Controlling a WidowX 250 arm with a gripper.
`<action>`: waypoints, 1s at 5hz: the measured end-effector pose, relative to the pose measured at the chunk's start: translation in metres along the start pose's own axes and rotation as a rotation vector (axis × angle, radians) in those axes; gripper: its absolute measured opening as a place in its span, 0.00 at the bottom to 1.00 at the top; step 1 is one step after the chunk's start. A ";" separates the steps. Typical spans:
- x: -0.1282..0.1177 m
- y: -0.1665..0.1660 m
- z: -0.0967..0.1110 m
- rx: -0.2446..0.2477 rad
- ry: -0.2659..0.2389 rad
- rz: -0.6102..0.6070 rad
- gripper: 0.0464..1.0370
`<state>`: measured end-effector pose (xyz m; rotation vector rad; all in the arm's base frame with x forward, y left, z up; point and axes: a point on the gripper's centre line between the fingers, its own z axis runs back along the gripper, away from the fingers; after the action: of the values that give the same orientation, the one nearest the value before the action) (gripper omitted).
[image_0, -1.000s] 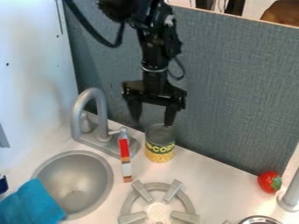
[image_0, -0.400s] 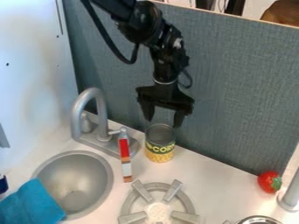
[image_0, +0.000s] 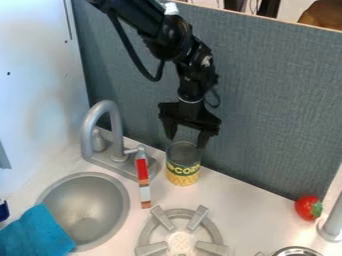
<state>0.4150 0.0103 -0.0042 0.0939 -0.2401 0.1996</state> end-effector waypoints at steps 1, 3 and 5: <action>0.001 0.019 -0.005 0.017 0.011 0.007 0.96; 0.006 0.036 -0.018 0.031 0.012 0.016 0.96; 0.003 0.039 -0.030 0.029 0.022 0.014 0.96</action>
<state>0.4169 0.0524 -0.0302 0.1186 -0.2165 0.2175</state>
